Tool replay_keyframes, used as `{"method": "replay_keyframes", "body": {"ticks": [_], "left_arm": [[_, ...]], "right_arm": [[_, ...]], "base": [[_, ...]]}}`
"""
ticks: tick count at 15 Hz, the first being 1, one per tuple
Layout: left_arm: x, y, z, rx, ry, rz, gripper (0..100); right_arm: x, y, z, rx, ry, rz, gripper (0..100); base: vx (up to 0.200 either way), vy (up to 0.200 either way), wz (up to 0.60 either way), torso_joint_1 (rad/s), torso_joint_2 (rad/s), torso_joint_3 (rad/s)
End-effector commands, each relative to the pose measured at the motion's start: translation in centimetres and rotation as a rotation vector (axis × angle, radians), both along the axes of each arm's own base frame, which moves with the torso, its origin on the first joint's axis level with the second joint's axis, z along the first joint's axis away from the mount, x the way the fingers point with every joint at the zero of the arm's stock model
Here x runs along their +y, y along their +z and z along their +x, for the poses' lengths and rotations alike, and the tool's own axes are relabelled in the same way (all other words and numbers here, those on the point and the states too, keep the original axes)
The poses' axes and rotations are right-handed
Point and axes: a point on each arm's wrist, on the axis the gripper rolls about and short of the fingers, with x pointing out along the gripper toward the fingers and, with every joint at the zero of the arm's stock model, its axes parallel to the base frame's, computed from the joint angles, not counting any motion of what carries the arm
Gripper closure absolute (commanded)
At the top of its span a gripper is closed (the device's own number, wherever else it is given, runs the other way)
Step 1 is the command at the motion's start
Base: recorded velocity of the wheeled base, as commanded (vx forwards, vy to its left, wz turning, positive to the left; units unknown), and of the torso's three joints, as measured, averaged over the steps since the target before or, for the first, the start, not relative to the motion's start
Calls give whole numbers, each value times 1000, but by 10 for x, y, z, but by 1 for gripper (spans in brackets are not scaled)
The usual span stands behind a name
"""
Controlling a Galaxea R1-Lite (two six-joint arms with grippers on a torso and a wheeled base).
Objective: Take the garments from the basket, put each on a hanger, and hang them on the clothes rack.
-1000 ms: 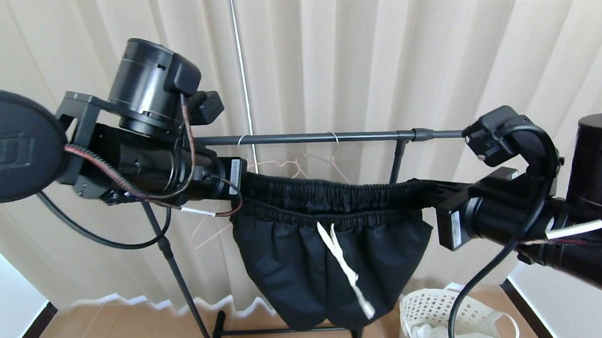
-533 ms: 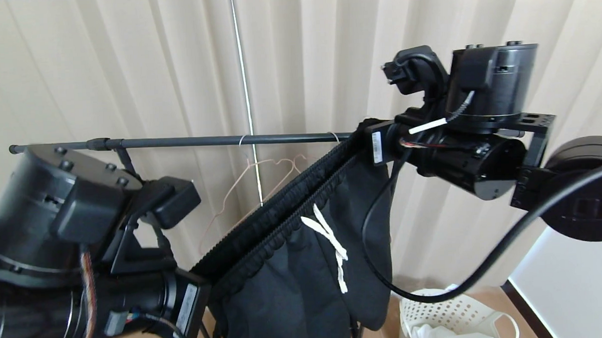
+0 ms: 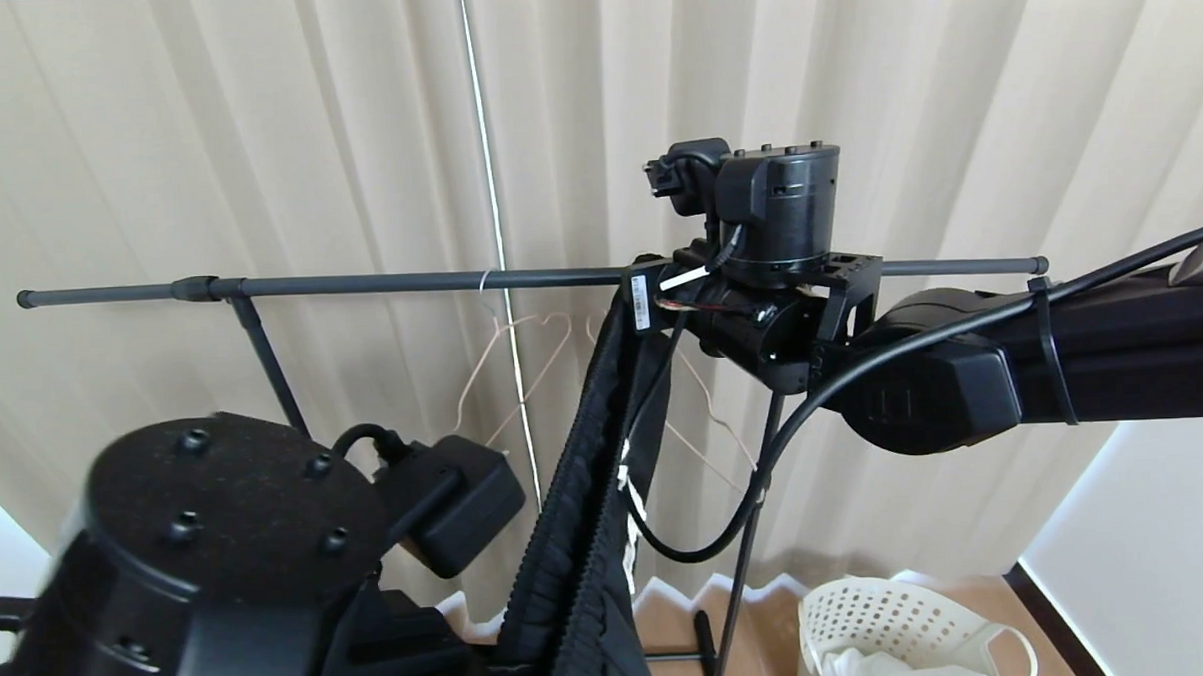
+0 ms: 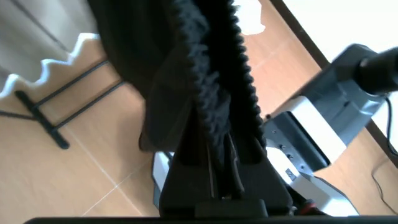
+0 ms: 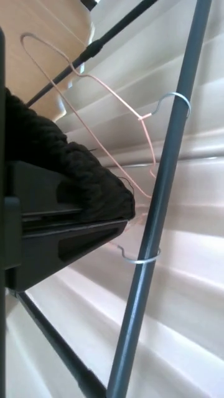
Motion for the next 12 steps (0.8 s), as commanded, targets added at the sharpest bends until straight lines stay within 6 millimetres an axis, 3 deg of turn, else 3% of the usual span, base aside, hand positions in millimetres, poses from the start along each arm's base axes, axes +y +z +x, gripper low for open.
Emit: {"method": "replay_keyframes", "body": {"ticks": [1, 2, 3, 6, 9, 12], "left_arm": [[-13, -11, 4, 24, -16, 36, 100], [-13, -10, 5, 22, -13, 33, 100], [-7, -9, 12, 17, 33, 33, 100], [18, -3, 38, -9, 182, 26, 100], [42, 6, 65, -44, 326, 18, 100], [48, 17, 79, -74, 385, -11, 100]], "right_arm": [[1, 0, 1, 1, 1, 6, 100], [0, 2, 0, -2, -2, 12, 100], [-11, 12, -8, -13, -35, 26, 100], [-48, 17, -30, 5, -75, 11, 100], [-75, 13, -65, 42, -66, -6, 100], [-84, 1, -81, 88, -67, 0, 100]], "base": [[0, 0, 0, 0, 0, 0], [0, 0, 0, 0, 0, 0], [0, 0, 0, 0, 0, 0], [0, 0, 0, 0, 0, 0], [0, 0, 0, 0, 0, 0], [0, 0, 0, 0, 0, 0]]}}
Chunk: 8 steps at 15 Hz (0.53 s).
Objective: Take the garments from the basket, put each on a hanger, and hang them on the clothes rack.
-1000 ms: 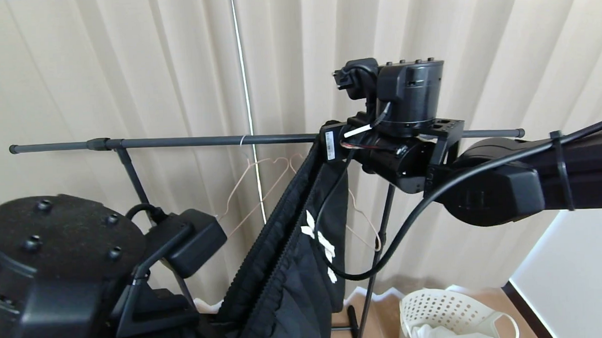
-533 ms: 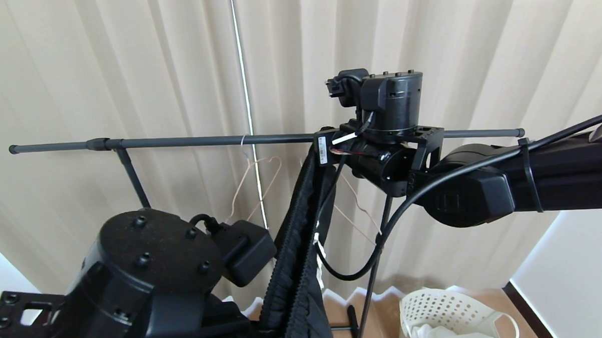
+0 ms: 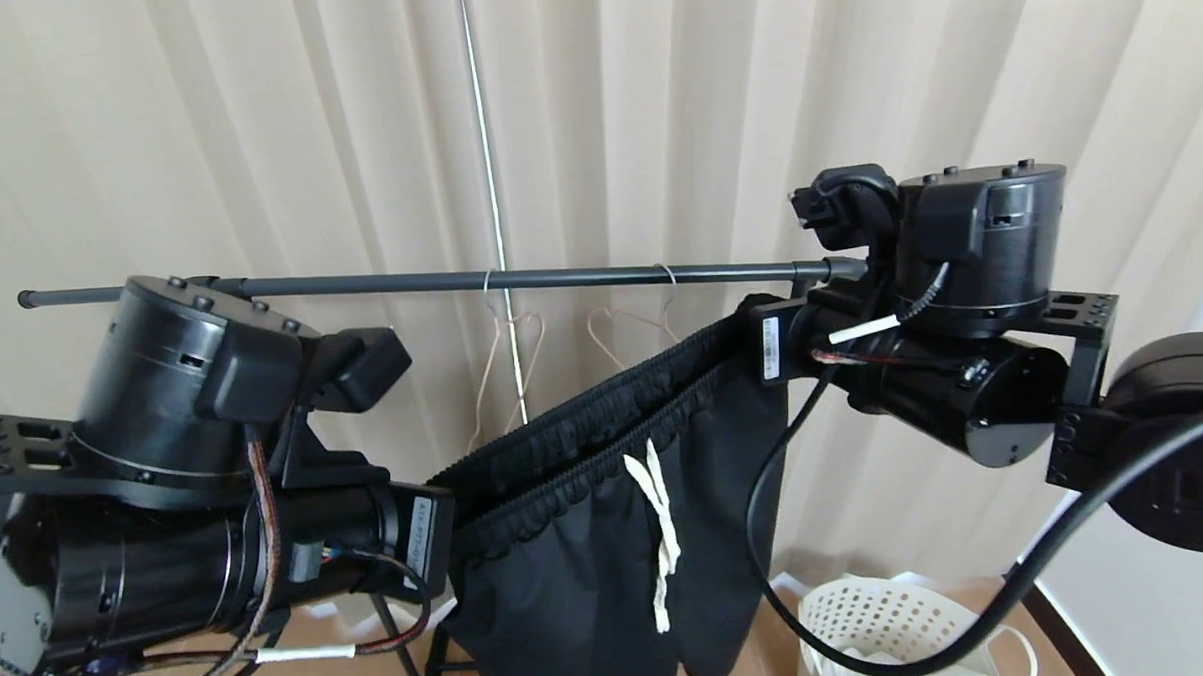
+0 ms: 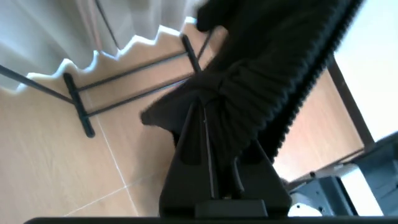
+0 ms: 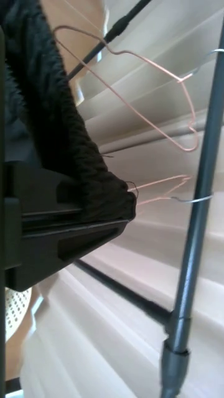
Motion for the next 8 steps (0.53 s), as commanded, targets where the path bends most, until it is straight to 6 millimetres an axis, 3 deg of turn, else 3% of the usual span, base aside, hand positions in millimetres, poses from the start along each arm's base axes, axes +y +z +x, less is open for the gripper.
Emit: {"method": "replay_keyframes", "body": {"ticks": [1, 4, 8], "left_arm": [[2, 12, 13, -39, 50, -20, 100], [-8, 19, 37, -58, 95, -37, 100], [-18, 30, 59, -87, 115, -67, 100]], "right_arm": [[-11, 5, -22, 4, 5, 23, 100], [-24, -12, -44, 56, 18, 0, 100], [-35, -7, -57, 45, 20, -7, 100]], "base": [[0, 0, 0, 0, 0, 0], [0, 0, 0, 0, 0, 0], [0, 0, 0, 0, 0, 0]]}}
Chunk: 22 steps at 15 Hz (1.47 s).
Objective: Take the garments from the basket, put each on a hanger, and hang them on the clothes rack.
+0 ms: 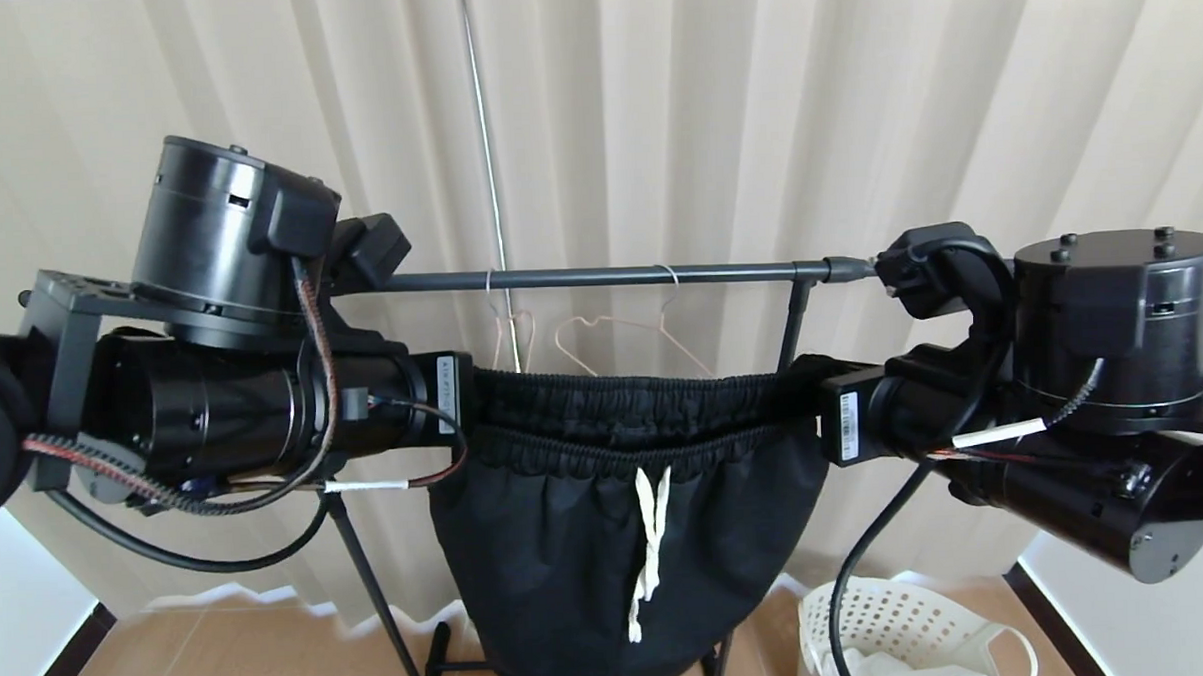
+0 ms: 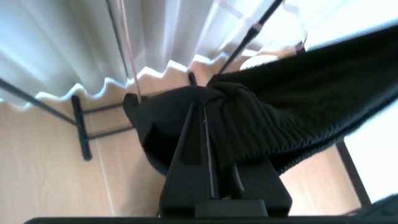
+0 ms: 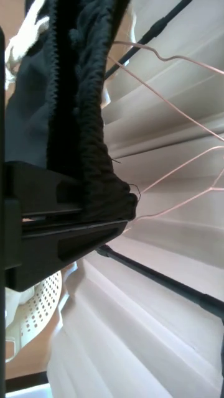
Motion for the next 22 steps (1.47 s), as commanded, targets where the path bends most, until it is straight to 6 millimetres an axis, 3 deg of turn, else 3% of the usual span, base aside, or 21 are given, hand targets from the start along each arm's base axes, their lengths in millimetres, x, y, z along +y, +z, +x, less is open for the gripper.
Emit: {"method": "replay_keyframes", "body": {"ticks": [1, 3, 4, 9, 13, 17, 22], "left_arm": [[-10, -2, 20, 5, 11, 2, 100], [-10, -2, 20, 5, 11, 2, 100], [-18, -4, 31, 13, 21, -8, 100], [-20, 2, 33, 3, 34, -48, 100], [-22, 17, 33, -37, 34, -81, 100], [-28, 22, 29, -51, 9, -92, 100], [-34, 22, 27, -67, 26, -69, 100]], "right_arm": [[-6, 4, -7, -8, 2, 2, 100], [-6, 4, -7, -8, 2, 2, 100], [-6, -9, -8, 37, 5, -36, 0], [-19, -38, -24, 111, 68, -207, 0], [-34, -60, -50, 183, 379, -268, 0], [-42, -58, -67, 175, 606, -212, 0], [-40, -53, -70, 121, 725, -123, 0]], "base": [[0, 0, 0, 0, 0, 0], [0, 0, 0, 0, 0, 0], [0, 0, 0, 0, 0, 0], [0, 0, 0, 0, 0, 0], [0, 0, 0, 0, 0, 0], [0, 0, 0, 0, 0, 0], [0, 0, 0, 0, 0, 0]]}}
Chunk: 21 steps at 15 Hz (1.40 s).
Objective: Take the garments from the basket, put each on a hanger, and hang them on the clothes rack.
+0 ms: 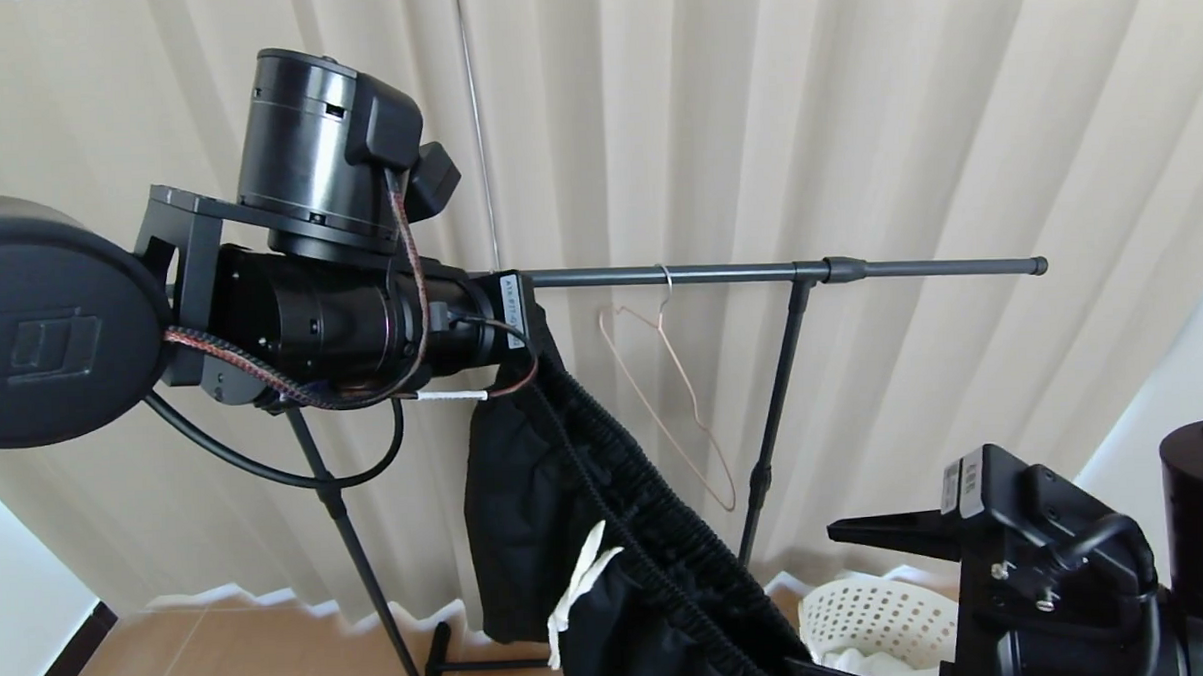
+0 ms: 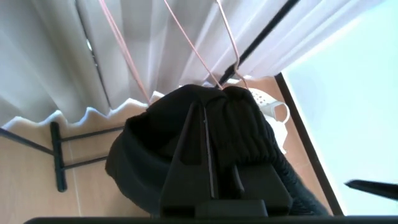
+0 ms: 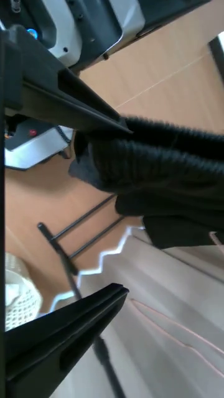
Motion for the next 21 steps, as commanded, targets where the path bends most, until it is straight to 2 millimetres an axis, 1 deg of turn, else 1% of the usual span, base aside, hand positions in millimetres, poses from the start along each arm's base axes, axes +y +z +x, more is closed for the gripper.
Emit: {"method": "replay_keyframes", "body": {"ticks": [1, 3, 4, 7, 8, 9, 10, 12, 17, 19, 21], "left_arm": [[-2, -2, 1, 2, 10, 11, 100], [-5, -12, 9, 7, 66, 56, 100], [-9, -16, 8, 12, 62, 67, 100], [-20, -14, -3, 0, 6, 88, 100], [-21, -13, -7, -7, -12, 99, 100], [-21, -13, -8, -9, -14, 100, 100], [-24, -12, -13, -13, -36, 104, 100], [-27, -10, -19, -17, -55, 99, 100], [-38, -10, -33, -20, -109, 100, 100], [-38, -6, -38, -30, -119, 92, 100], [-37, -2, -40, -38, -122, 84, 100]], "right_arm": [[0, 2, 0, -30, 0, 38, 0], [2, 4, 2, -46, -14, 93, 0], [3, 5, 3, -44, -21, 105, 0], [11, -3, 12, 0, -32, 99, 0], [16, -7, 18, 1, -36, 109, 0], [17, -8, 19, -2, -36, 113, 0], [31, -14, 25, -18, -21, 150, 0], [40, -23, 30, -6, -30, 158, 0], [46, -37, 39, 30, -72, 120, 0], [48, -46, 45, 40, -99, 98, 0], [55, -62, 55, 33, -145, 72, 0]], "base": [[0, 0, 0, 0, 0, 0], [0, 0, 0, 0, 0, 0], [0, 0, 0, 0, 0, 0], [0, 0, 0, 0, 0, 0], [0, 0, 0, 0, 0, 0], [0, 0, 0, 0, 0, 0], [0, 0, 0, 0, 0, 0], [0, 0, 0, 0, 0, 0], [0, 0, 0, 0, 0, 0], [0, 0, 0, 0, 0, 0], [0, 0, 0, 0, 0, 0]]}}
